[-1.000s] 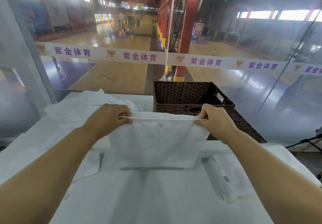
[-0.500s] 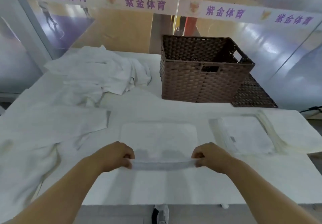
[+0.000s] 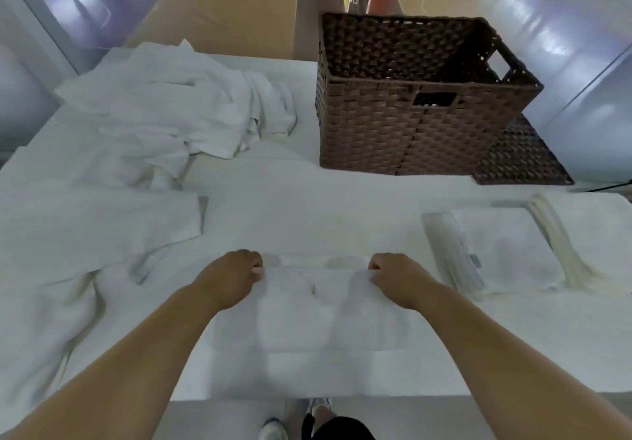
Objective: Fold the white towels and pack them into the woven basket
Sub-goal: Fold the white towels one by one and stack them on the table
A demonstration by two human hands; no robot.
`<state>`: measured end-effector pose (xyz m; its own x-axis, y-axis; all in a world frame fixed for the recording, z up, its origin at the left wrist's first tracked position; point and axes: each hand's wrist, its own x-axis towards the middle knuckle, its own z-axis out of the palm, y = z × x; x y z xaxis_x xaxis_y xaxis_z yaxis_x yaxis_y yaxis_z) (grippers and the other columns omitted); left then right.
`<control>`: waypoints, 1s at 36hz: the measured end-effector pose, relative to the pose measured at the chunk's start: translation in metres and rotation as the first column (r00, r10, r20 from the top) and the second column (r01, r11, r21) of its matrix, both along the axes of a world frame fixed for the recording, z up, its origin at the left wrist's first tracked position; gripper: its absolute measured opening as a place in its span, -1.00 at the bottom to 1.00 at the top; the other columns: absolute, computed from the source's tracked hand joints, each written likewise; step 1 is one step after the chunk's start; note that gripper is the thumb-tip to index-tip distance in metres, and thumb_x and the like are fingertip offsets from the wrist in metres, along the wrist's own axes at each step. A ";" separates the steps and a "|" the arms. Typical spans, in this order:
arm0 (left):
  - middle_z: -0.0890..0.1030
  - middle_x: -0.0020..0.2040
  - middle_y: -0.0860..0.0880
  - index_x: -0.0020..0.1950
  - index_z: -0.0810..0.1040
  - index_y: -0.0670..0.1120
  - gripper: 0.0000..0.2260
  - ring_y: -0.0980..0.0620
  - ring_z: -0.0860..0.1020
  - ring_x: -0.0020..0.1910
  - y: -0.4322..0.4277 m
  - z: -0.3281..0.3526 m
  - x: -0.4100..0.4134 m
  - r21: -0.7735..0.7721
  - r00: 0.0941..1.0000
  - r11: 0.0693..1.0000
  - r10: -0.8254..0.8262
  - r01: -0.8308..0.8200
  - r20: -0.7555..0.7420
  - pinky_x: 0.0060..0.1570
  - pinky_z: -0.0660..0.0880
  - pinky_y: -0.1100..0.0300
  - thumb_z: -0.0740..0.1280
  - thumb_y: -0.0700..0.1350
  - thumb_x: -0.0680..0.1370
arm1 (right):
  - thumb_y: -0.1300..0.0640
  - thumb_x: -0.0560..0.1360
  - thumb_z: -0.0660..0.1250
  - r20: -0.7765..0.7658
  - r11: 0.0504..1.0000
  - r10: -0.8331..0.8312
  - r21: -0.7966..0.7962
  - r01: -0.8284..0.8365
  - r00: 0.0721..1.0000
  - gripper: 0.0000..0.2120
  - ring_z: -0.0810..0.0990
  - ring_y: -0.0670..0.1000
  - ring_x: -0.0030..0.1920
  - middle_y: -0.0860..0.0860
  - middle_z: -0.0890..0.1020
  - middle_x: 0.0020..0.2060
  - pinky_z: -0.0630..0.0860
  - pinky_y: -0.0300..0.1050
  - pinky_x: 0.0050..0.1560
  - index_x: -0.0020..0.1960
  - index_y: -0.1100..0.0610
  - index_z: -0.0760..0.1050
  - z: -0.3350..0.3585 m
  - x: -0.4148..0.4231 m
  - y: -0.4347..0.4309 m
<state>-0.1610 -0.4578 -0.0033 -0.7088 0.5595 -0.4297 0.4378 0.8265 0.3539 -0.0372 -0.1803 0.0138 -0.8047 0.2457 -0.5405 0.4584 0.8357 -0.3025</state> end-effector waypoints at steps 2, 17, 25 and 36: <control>0.53 0.04 -0.03 0.05 0.49 -0.07 -0.88 0.01 0.49 -0.06 0.004 -0.010 -0.006 0.002 1.000 1.000 0.012 -0.012 0.001 -0.10 0.38 0.19 0.19 -0.10 0.60 | 0.13 0.56 0.13 0.024 0.999 0.039 0.036 -0.040 0.999 -0.91 0.49 0.02 -0.11 -0.02 0.52 -0.07 0.40 -0.11 -0.16 -0.04 0.00 0.40 -0.009 -0.009 0.002; 0.57 0.01 -0.07 0.13 0.42 -0.06 -0.82 -0.08 0.54 -0.07 0.024 -0.040 -0.033 -0.101 0.997 0.992 0.080 -0.079 0.004 -0.10 0.47 0.10 0.10 -0.04 0.62 | 0.01 0.60 0.14 0.125 0.990 0.091 0.097 -0.103 0.988 -0.81 0.53 0.09 -0.08 0.06 0.54 -0.03 0.48 -0.05 -0.09 0.13 0.07 0.38 -0.036 -0.053 0.022; 0.40 0.29 -0.03 0.38 0.31 -0.05 -0.62 -0.08 0.34 0.25 0.039 -0.047 -0.021 -0.110 0.984 0.994 0.007 -0.027 -0.179 0.18 0.37 0.09 0.21 -0.05 0.57 | 0.04 0.56 0.23 -0.064 0.916 0.184 0.372 -0.147 0.981 -0.71 0.42 0.10 0.18 0.03 0.47 0.15 0.35 -0.02 0.11 0.25 0.08 0.37 -0.050 -0.045 0.010; 0.44 0.33 0.06 0.34 0.47 0.06 -0.69 0.00 0.38 0.30 0.047 -0.063 -0.004 0.025 0.962 0.984 -0.165 0.175 -0.216 0.28 0.30 0.12 0.16 -0.09 0.61 | 0.10 0.65 -0.03 0.165 0.895 0.406 0.129 -0.427 0.899 -0.49 -0.25 0.08 0.53 0.06 -0.25 0.53 -0.24 0.18 0.46 0.54 0.19 -0.07 -0.076 0.005 -0.024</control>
<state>-0.1646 -0.4108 -0.0663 -0.6740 0.6944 -0.2520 0.6396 0.7192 0.2713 -0.0319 -0.2041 -0.0625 -0.7770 -0.0060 -0.6295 0.0839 0.9901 -0.1129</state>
